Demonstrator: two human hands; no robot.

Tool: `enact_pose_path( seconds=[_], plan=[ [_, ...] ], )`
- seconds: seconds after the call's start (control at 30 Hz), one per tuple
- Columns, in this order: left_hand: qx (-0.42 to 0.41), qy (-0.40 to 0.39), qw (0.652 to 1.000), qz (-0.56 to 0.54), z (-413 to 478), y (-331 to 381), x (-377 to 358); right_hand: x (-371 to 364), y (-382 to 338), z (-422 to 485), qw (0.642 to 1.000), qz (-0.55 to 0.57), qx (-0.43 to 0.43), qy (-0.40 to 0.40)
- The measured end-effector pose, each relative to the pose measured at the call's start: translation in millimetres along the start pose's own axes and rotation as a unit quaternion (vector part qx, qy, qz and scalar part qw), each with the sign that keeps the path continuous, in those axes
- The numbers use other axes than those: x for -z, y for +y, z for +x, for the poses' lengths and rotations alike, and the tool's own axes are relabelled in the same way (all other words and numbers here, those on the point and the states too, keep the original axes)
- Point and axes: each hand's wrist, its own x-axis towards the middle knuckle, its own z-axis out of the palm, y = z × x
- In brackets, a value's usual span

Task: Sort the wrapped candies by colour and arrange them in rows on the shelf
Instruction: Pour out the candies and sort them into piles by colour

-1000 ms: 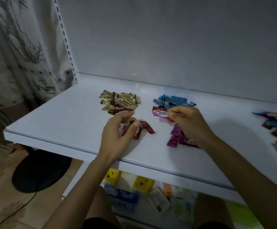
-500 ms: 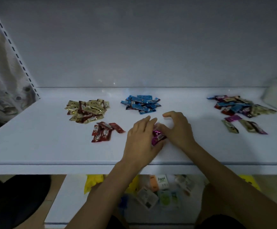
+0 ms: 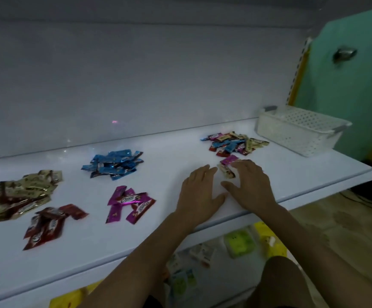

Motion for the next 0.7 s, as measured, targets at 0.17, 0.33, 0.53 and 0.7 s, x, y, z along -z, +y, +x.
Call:
enact_pose_path(
  seconds=[0.17,0.33,0.53,0.7],
  plan=[
    [-0.03,-0.044,0.999,0.002,39,16,-26,8,39,6,0.998,-0.008,-0.054,-0.027],
    [-0.031,-0.076,0.996,0.043,85,16,-44,-6,70,27,0.996,0.021,-0.047,-0.066],
    [0.033,-0.095,0.991,0.091,131,5,-57,-14,87,70,0.995,0.002,-0.029,-0.095],
    [0.051,-0.066,0.992,0.099,161,-10,-66,-31,91,129,0.998,-0.003,-0.029,-0.054]
  ],
)
